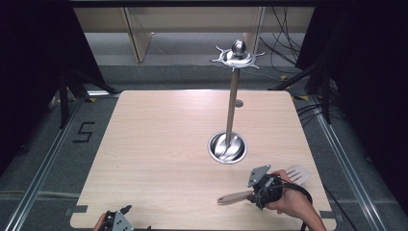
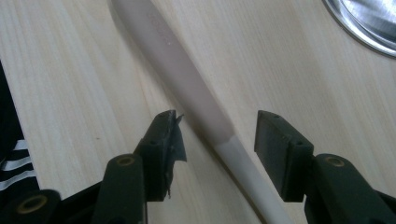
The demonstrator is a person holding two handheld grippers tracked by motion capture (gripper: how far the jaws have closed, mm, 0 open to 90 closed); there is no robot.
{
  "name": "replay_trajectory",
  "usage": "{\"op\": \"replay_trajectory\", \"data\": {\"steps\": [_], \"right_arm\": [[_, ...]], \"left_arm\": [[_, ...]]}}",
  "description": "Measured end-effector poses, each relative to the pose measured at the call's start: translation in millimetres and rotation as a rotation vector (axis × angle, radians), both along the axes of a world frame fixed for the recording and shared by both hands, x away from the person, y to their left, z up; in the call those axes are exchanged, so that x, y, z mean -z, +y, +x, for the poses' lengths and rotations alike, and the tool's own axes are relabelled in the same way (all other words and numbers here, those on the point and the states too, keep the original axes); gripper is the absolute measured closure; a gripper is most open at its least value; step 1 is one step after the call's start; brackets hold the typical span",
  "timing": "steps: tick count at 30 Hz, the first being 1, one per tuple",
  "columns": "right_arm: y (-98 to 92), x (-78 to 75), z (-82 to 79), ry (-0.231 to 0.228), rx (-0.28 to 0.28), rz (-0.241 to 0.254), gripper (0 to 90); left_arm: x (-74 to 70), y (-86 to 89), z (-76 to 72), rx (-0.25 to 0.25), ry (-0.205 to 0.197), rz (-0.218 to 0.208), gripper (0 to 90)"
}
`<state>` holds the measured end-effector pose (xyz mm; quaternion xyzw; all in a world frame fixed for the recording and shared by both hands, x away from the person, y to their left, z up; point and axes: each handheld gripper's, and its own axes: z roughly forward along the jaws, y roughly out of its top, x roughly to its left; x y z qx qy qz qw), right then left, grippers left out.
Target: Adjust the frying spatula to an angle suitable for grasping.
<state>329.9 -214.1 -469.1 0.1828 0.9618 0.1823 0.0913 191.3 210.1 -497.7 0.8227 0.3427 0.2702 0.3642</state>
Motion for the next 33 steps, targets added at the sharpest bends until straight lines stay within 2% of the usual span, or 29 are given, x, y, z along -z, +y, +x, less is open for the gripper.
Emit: {"op": "replay_trajectory", "data": {"steps": [1, 2, 3, 4, 5, 6, 7, 8, 9, 10, 12, 14, 15, 16, 17, 18, 20, 21, 22, 23, 24, 26, 27, 28, 29, 31, 33], "right_arm": [[0.0, 0.0, 0.0, 0.000, 0.000, 0.000, 51.0], [2.7, 1.5, 1.2, -0.005, -0.018, -0.012, 52.5], [3.9, 2.7, 1.3, 0.004, -0.017, -0.018, 52.7], [5.2, 3.7, 1.2, 0.014, -0.015, -0.021, 52.9], [5.6, 4.5, 2.3, 0.014, -0.027, -0.027, 53.3], [5.6, 4.5, 2.3, 0.014, -0.027, -0.027, 53.3], [6.9, 6.1, 3.8, 0.025, -0.031, -0.030, 54.6], [6.8, 6.3, 4.6, 0.025, -0.030, -0.029, 55.2], [6.7, 6.1, 5.7, 0.031, -0.032, -0.032, 55.8], [6.5, 6.7, 6.8, 0.034, -0.030, -0.030, 56.1], [6.4, 7.1, 8.2, 0.045, -0.029, -0.036, 57.0], [6.5, 9.1, 9.5, 0.046, -0.037, -0.036, 57.3], [6.9, 9.4, 10.2, 0.067, -0.037, -0.048, 57.4], [7.4, 10.2, 10.7, 0.065, -0.042, -0.046, 57.6], [7.7, 10.8, 11.5, 0.056, -0.044, -0.049, 57.8], [8.9, 10.6, 12.4, 0.074, -0.051, -0.062, 58.1], [10.6, 9.6, 14.6, 0.077, -0.065, -0.104, 58.7], [10.6, 9.6, 14.6, 0.077, -0.065, -0.104, 58.7], [13.6, 8.8, 16.4, 0.102, -0.059, -0.110, 59.4], [13.7, 8.1, 17.0, 0.110, -0.059, -0.120, 59.8], [12.9, 8.0, 19.4, 0.112, -0.084, -0.127, 60.3], [13.9, 7.4, 20.1, 0.112, -0.088, -0.150, 61.0], [15.3, 7.8, 18.5, 0.112, -0.069, -0.147, 61.3], [15.4, 8.4, 19.7, 0.109, -0.085, -0.141, 61.4], [15.6, 8.2, 20.5, 0.109, -0.093, -0.148, 61.6], [16.4, 7.0, 19.4, 0.122, -0.072, -0.167, 62.0], [16.1, 7.2, 22.5, 0.118, -0.105, -0.172, 62.4]], "left_arm": [[0.0, 0.0, 0.0, 0.000, 0.000, 0.000, 15.0], [-0.4, 0.1, -0.6, -0.007, -0.009, 0.020, 15.0], [-2.8, 1.6, -1.6, 0.002, 0.024, 0.037, 15.0], [-4.1, 2.8, -0.5, 0.017, 0.018, 0.050, 15.0], [-3.2, 1.7, -1.0, 0.006, 0.018, 0.023, 15.0], [-3.2, 1.7, -1.0, 0.006, 0.018, 0.023, 15.0], [-1.1, 1.0, 0.3, 0.002, -0.005, 0.039, 15.0], [-0.4, -0.1, -0.7, -0.007, 0.000, 0.006, 15.0], [-0.4, -0.1, -0.7, -0.007, 0.000, 0.006, 15.0], [-1.6, 1.1, -1.1, -0.006, 0.012, 0.040, 15.0], [-0.4, -1.0, -1.3, -0.005, -0.005, 0.003, 15.0], [-0.8, -0.6, -1.3, -0.003, -0.005, 0.008, 15.1], [-1.3, 0.3, -0.9, -0.001, -0.003, 0.021, 15.1], [-1.7, 1.0, -0.5, -0.001, -0.002, 0.036, 15.1], [-0.3, 0.0, -1.0, -0.016, -0.005, 0.031, 15.1], [-0.7, 0.6, 0.0, -0.003, -0.013, 0.038, 15.1], [-0.4, 0.0, -1.6, -0.022, -0.001, 0.016, 15.1], [-0.4, 0.0, -1.6, -0.022, -0.001, 0.016, 15.1], [-0.4, -0.2, -1.0, -0.011, -0.009, 0.012, 15.1], [-1.2, 1.1, -0.4, 0.001, -0.011, 0.046, 15.1], [-1.0, 0.6, -1.1, -0.005, -0.007, 0.030, 15.2], [-0.7, 0.1, -1.1, -0.010, -0.007, 0.012, 15.2], [-0.6, 0.3, -0.7, -0.012, -0.013, 0.017, 15.2], [-0.4, 0.2, -0.6, -0.012, -0.013, 0.013, 15.2], [-0.9, 1.2, -0.1, -0.006, -0.016, 0.040, 15.2], [-0.6, 0.6, -0.4, -0.011, -0.015, 0.028, 15.1], [-1.1, 1.1, 0.1, -0.002, -0.010, 0.038, 15.2]]}}
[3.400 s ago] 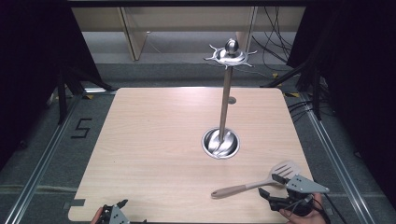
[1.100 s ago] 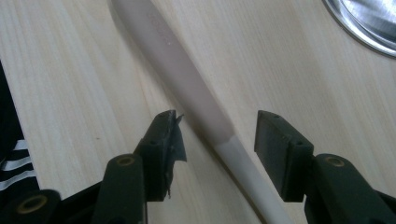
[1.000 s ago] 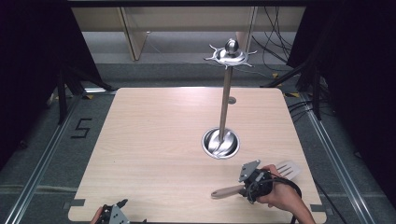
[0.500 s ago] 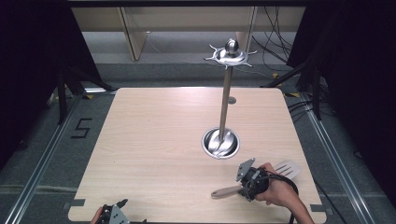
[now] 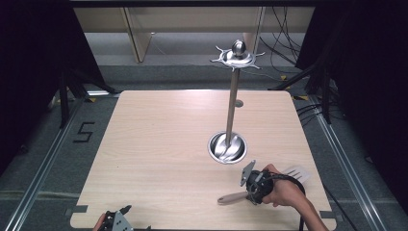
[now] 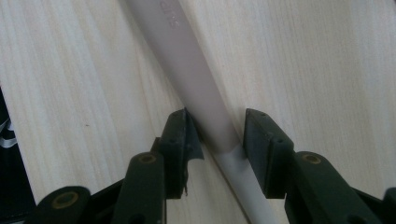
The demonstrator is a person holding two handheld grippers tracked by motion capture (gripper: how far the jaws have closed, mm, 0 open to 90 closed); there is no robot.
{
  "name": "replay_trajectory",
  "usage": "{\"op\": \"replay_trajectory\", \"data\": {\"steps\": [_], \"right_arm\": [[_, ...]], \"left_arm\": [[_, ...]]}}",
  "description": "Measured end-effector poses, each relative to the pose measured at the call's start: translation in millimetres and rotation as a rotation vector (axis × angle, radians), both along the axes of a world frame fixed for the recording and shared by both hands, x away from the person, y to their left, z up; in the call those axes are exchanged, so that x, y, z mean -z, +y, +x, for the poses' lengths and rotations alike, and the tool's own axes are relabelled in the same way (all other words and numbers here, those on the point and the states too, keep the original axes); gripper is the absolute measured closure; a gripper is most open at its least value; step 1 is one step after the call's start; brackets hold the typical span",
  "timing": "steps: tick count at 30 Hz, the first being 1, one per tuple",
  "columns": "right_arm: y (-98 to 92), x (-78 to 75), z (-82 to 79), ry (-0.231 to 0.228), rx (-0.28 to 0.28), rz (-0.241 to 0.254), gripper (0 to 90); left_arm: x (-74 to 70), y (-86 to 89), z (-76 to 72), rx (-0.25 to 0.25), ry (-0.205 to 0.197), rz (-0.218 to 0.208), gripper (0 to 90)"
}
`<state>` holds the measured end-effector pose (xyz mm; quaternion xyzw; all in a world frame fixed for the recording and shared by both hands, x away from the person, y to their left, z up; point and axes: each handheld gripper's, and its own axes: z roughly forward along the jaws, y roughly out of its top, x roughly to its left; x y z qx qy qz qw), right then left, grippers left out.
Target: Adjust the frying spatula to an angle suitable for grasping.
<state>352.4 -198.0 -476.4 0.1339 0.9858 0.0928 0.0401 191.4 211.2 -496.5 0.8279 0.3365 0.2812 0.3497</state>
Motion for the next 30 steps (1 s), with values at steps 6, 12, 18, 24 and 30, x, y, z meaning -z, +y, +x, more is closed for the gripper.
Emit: {"op": "replay_trajectory", "data": {"steps": [6, 12, 18, 24, 30], "right_arm": [[3.7, -1.1, 2.4, 0.000, -0.012, -0.033, 65.0], [1.1, -2.6, 5.6, 0.010, 0.053, -0.054, 72.2], [0.6, -2.1, 14.9, 0.011, -0.017, -0.073, 73.6], [5.8, -3.2, 12.5, 0.034, 0.022, -0.100, 73.8], [8.7, -2.6, 11.2, 0.003, -0.011, -0.109, 75.3]], "left_arm": [[-0.8, 0.0, -1.9, -0.005, 0.036, -0.045, 15.1], [-0.7, -0.4, -2.1, -0.008, 0.029, -0.034, 15.0], [0.1, 0.3, 0.1, 0.004, 0.005, -0.001, 15.0], [0.0, 0.2, -0.1, 0.006, 0.007, -0.004, 15.0], [0.5, -0.4, -1.1, -0.012, 0.015, -0.013, 15.0]]}}
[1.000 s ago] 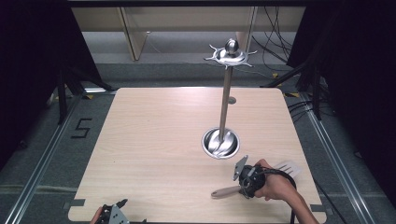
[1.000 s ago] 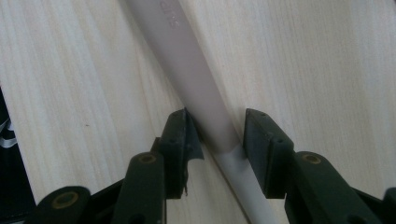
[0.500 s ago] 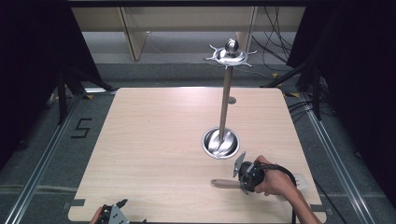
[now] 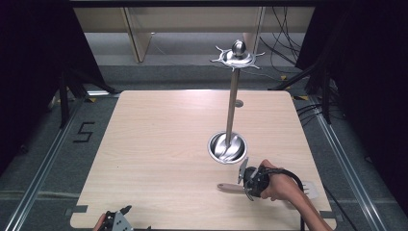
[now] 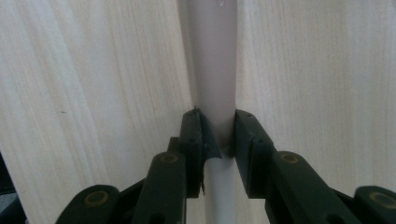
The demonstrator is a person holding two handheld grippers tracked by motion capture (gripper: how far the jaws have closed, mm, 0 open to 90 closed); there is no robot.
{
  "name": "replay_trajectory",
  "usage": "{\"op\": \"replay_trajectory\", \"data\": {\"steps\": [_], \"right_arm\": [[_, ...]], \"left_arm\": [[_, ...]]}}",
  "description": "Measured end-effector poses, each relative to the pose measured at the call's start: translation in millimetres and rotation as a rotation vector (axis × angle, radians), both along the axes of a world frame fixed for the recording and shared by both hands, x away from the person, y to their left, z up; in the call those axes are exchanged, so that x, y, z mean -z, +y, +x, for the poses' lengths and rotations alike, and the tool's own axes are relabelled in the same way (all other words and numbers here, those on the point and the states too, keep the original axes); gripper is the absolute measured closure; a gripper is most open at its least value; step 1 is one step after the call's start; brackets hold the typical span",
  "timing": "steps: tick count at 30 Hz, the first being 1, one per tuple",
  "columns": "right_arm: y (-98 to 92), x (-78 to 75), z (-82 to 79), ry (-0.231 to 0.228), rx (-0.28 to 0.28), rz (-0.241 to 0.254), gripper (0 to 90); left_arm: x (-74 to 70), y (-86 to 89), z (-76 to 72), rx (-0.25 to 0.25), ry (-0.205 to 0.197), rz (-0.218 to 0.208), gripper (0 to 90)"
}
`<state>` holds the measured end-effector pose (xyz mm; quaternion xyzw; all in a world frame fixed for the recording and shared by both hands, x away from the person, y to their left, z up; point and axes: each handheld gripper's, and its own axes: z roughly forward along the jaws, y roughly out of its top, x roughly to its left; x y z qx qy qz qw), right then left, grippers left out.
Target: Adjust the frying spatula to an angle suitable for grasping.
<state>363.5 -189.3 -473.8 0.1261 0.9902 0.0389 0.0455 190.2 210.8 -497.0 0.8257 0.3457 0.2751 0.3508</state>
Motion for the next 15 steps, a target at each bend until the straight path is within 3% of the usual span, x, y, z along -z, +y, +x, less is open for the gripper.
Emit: {"op": "replay_trajectory", "data": {"steps": [1, 2, 4, 5, 6, 8, 10, 11, 12, 13, 15], "right_arm": [[-0.9, -0.2, 0.8, -0.002, 0.000, -0.001, 75.3], [-2.9, 0.0, 1.6, -0.013, -0.009, 0.011, 75.3], [-3.8, -3.4, -3.1, -0.008, 0.057, 0.016, 75.4], [-7.4, -3.7, -1.0, -0.020, 0.033, 0.042, 75.4], [-8.4, -6.8, -3.0, -0.019, 0.056, 0.052, 75.4], [-11.2, -11.2, -6.4, -0.027, 0.099, 0.067, 75.4], [-13.4, -13.8, -5.6, -0.036, 0.081, 0.085, 75.4], [-18.6, -19.1, -3.4, -0.068, 0.053, 0.137, 75.4], [-21.6, -22.8, -3.9, -0.083, 0.061, 0.147, 75.5], [-24.3, -25.5, -3.3, -0.088, 0.054, 0.167, 75.5], [-31.6, -32.3, -7.7, -0.123, 0.111, 0.239, 75.5]], "left_arm": [[-0.7, 1.2, 1.7, 0.018, -0.017, 0.012, 15.0], [-0.4, 0.6, -0.7, -0.012, -0.001, 0.001, 15.0], [-0.8, 1.2, -0.6, -0.009, 0.002, 0.007, 15.0], [-0.8, 1.2, -0.5, -0.010, 0.003, 0.007, 15.0], [-2.9, 2.5, -0.8, 0.006, 0.028, 0.010, 15.0], [-2.9, 2.3, -0.8, 0.005, 0.028, 0.008, 15.0], [-2.6, 1.9, -0.8, 0.003, 0.026, 0.004, 15.0], [-2.4, 1.7, -0.8, 0.001, 0.025, 0.004, 15.0], [-1.1, 0.9, -0.6, -0.009, 0.010, 0.004, 15.0], [-2.7, 2.1, -0.8, 0.005, 0.028, 0.008, 15.0], [-2.6, 2.5, -0.6, 0.000, 0.026, 0.008, 15.0]]}}
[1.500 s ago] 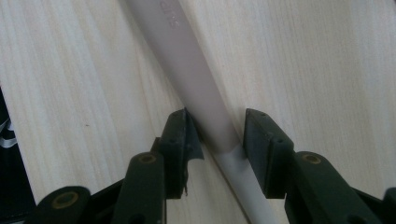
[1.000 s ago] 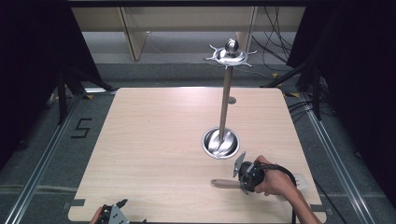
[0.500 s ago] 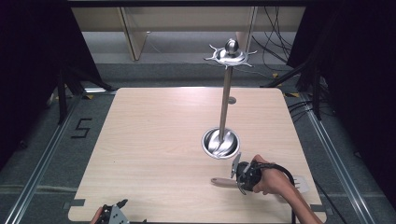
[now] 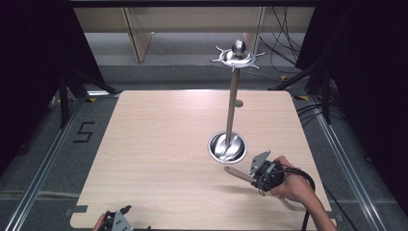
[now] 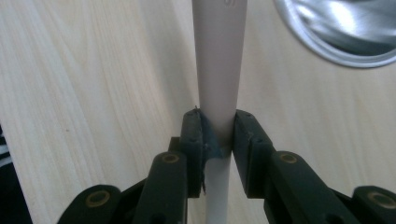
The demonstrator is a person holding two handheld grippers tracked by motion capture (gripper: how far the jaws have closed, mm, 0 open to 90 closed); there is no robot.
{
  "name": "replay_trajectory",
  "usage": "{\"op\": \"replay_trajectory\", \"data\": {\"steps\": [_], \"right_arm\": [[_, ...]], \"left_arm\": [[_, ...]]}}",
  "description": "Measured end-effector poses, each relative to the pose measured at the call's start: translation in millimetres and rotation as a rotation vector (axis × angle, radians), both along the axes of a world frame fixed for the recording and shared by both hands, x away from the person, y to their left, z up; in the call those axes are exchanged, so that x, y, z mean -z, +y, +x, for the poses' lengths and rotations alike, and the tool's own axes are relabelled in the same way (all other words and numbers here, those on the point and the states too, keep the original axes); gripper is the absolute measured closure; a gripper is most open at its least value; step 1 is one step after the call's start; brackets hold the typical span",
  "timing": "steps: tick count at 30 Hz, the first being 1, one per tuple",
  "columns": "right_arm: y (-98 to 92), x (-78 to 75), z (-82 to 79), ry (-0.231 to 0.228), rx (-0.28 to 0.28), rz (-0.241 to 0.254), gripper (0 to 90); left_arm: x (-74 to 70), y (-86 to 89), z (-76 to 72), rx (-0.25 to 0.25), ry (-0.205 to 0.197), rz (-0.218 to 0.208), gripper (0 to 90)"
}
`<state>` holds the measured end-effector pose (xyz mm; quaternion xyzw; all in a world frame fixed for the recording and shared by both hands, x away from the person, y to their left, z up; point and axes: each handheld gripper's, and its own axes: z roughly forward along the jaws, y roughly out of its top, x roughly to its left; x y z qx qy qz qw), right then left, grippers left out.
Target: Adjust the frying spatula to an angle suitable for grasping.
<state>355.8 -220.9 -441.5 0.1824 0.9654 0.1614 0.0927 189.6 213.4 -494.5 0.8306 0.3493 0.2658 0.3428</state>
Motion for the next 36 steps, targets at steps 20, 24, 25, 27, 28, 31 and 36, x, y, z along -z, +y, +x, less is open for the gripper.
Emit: {"op": "replay_trajectory", "data": {"steps": [20, 24, 25, 27, 28, 31, 36], "right_arm": [[-58.7, -60.7, -9.3, -0.172, 0.122, 0.325, 75.6], [-68.0, -71.6, -8.2, -0.186, 0.147, 0.403, 75.5], [-68.7, -72.8, -9.1, -0.184, 0.161, 0.424, 75.6], [-70.3, -74.2, -7.3, -0.194, 0.155, 0.437, 75.6], [-70.7, -75.9, -6.2, -0.198, 0.166, 0.472, 75.6], [-70.1, -81.6, -2.9, -0.214, 0.172, 0.509, 75.6], [-67.4, -93.5, 0.1, -0.231, 0.182, 0.591, 75.5]], "left_arm": [[0.5, -0.7, -0.3, -0.006, 0.001, -0.028, 15.0], [1.9, -0.9, 1.3, -0.002, -0.019, -0.012, 14.9], [1.4, -0.6, 0.2, -0.016, -0.020, -0.022, 14.9], [2.4, -1.3, 0.7, -0.010, -0.014, -0.045, 14.9], [2.3, -0.9, 0.9, -0.009, -0.013, -0.040, 14.9], [2.7, -0.6, 1.6, -0.005, -0.013, -0.018, 14.9], [1.5, -0.7, 0.2, -0.005, -0.006, -0.036, 14.9]]}}
